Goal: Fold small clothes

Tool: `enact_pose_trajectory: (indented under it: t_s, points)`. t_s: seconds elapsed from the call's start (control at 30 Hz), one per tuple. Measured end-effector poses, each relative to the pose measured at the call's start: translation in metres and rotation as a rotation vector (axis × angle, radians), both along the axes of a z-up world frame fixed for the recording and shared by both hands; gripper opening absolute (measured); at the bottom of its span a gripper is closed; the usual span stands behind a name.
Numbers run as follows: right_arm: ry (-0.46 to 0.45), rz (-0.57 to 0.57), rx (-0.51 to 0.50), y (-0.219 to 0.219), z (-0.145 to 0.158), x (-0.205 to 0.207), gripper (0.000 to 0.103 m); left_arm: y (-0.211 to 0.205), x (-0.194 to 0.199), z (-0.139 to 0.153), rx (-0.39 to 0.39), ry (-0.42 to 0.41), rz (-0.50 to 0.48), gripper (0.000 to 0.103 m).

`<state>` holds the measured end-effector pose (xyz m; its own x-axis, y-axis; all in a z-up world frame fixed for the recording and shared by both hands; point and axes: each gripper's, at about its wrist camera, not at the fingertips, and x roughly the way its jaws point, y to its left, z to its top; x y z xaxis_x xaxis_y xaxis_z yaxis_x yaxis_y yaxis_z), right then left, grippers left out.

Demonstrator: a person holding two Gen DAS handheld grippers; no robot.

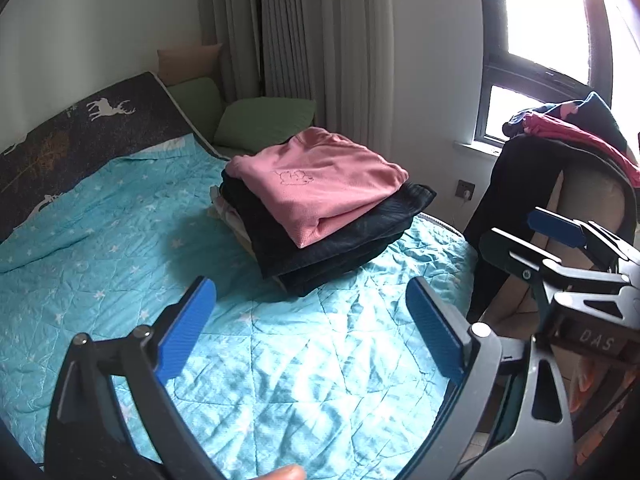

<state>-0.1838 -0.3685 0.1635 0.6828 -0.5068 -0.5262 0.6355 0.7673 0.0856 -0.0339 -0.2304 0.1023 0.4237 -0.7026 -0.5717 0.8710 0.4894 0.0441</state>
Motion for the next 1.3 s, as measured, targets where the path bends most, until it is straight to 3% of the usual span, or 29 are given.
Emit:
enact_pose_trajectory:
  t_s: [0.5, 1.3]
  points:
    - [-0.038, -0.001, -0.064, 0.011, 0.003, -0.014, 0.086, 0.005, -0.009, 0.001, 0.003, -0.034, 0.046, 0.102]
    - [-0.052, -0.006, -0.047, 0.004, -0.004, -0.017, 0.086, 0.004, -0.015, -0.006, 0.019, -0.064, 0.052, 0.102]
